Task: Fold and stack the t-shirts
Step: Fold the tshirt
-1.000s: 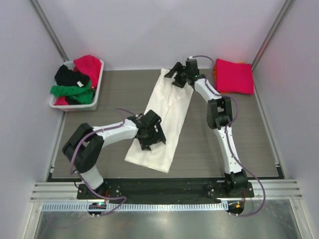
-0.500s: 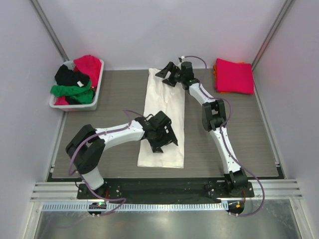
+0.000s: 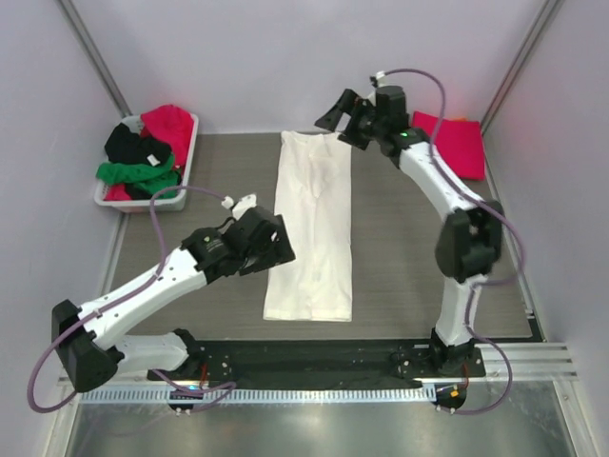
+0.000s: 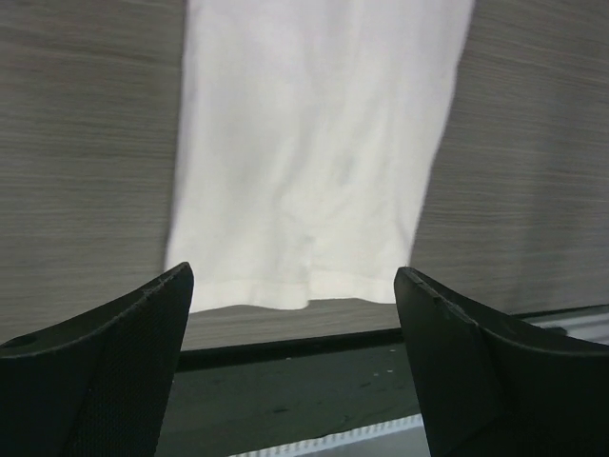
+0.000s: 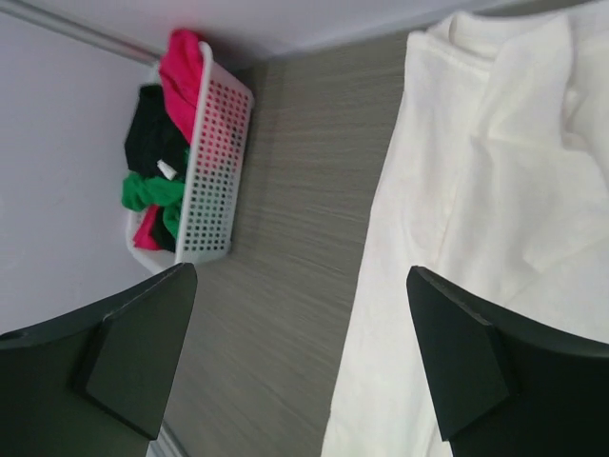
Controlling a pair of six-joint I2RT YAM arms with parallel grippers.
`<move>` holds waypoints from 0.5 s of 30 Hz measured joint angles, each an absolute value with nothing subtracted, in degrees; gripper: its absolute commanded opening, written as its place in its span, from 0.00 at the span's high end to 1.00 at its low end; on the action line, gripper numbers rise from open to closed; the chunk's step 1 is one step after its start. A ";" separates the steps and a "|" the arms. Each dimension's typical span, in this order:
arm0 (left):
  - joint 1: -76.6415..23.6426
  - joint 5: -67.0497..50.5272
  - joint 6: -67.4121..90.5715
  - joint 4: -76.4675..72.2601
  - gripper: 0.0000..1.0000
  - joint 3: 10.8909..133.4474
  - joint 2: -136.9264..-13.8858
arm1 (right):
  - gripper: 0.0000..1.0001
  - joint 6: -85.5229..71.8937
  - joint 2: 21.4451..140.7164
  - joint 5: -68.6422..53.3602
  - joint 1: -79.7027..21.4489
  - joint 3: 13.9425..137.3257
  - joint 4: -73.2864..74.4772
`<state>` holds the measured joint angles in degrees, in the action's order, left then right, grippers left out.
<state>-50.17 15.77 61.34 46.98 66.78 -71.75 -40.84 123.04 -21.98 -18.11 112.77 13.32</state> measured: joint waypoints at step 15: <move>-47.22 13.50 60.82 41.41 0.19 35.97 -50.83 | 0.30 -52.34 58.72 -4.60 -37.98 36.03 28.91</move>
